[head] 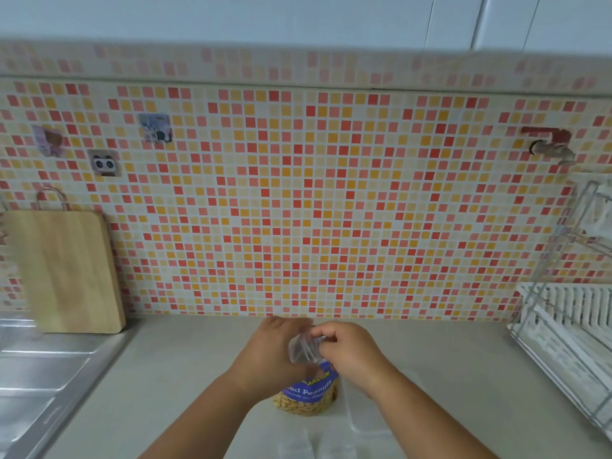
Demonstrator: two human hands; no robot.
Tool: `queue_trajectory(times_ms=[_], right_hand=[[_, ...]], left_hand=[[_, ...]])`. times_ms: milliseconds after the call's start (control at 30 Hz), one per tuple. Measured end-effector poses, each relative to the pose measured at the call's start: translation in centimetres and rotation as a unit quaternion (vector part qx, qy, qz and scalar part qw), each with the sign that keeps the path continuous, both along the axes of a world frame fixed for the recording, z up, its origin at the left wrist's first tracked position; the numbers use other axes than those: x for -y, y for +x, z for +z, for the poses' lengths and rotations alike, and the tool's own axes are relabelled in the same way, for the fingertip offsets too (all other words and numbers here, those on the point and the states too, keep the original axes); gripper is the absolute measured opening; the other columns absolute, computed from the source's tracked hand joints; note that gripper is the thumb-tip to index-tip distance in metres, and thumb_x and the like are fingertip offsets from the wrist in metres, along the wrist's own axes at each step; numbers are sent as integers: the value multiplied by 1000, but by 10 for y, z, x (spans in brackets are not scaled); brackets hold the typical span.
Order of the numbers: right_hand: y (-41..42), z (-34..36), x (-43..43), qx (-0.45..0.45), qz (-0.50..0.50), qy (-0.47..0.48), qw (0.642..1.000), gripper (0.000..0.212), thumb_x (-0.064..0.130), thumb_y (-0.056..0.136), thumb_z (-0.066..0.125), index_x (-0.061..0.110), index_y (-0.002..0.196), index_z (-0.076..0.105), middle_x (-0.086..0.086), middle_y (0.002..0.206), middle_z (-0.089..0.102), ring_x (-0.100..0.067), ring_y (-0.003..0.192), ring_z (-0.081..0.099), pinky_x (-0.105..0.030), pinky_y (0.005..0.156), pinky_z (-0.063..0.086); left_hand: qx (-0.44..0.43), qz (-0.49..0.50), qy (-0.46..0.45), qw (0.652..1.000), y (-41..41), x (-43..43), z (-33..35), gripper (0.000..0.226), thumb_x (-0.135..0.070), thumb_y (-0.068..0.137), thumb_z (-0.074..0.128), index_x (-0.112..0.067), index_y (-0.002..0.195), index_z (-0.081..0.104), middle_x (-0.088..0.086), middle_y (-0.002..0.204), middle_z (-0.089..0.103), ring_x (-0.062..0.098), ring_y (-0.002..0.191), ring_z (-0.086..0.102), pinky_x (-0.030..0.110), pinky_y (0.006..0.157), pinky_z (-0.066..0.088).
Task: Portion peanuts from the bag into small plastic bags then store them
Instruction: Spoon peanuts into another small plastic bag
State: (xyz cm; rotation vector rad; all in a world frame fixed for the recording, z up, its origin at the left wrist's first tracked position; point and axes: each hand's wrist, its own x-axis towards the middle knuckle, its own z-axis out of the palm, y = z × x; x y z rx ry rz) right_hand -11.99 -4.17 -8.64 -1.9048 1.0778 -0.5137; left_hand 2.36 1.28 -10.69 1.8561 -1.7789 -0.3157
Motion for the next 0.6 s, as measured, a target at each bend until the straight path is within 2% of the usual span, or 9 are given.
queue_trajectory(times_ms=[100,167,233,267,333,400,467,533,600], right_hand=[[1,0,-2,-3,29,-7,1000,39,1,89,46,25,108,71,9,105,69,0,89,59,-3,69,41],[2,3,1,19,27,-5,999,38,5,90,49,34,97,73,16,99,68,1,92,60,-4,73,43],[2,2,11,16,-19,-40,999,34,11,89,52,37,79,70,17,93,67,-3,93,61,-10,74,45],[1,-2,18,-30,-39,-90,995,29,13,88,52,34,76,69,12,94,67,-9,94,62,-16,75,47],[4,-8,29,-218,-17,-187,958,23,20,88,50,28,91,71,0,104,62,-21,101,58,-28,82,48],[10,-13,32,-365,5,-194,910,25,24,90,51,21,109,68,-6,111,58,-27,103,55,-32,81,47],[27,-16,45,-401,0,-134,906,29,20,88,57,14,116,63,-7,107,59,-25,98,59,-29,76,47],[35,-10,45,-411,-6,-95,907,34,13,86,60,9,120,60,-8,91,56,-22,88,57,-28,76,46],[38,-5,46,-421,0,-82,903,35,8,87,58,4,121,58,-8,80,50,-22,92,57,-28,75,43]], left_hand=[[-36,-7,-8,999,5,-2,-1,42,-42,68,76,-37,107,62,-17,96,60,8,97,52,25,82,46],[-58,-4,-24,998,12,-1,-3,36,-40,69,75,-35,103,64,-17,95,63,7,93,55,27,81,49],[-72,18,-33,997,17,-3,-2,35,-38,72,74,-34,105,64,-15,99,64,8,93,56,20,78,47],[-72,23,-35,997,20,-3,-3,36,-38,73,73,-33,107,63,-15,100,63,8,93,56,13,74,44],[-48,20,-32,998,22,-4,-4,37,-39,77,70,-31,111,61,-18,99,59,7,94,52,4,71,35],[-14,11,-23,1000,22,-3,-3,35,-40,82,65,-31,115,59,-20,99,54,7,94,47,5,70,32],[10,22,-10,1000,28,9,-5,35,-41,86,60,-30,119,56,-18,101,53,9,98,44,11,73,33],[43,33,14,998,28,13,-7,40,-44,87,55,-31,125,51,-12,113,59,14,106,44,19,80,36],[64,44,32,996,28,15,-14,45,-48,88,53,-31,129,47,-8,122,60,17,112,45,24,85,38]])
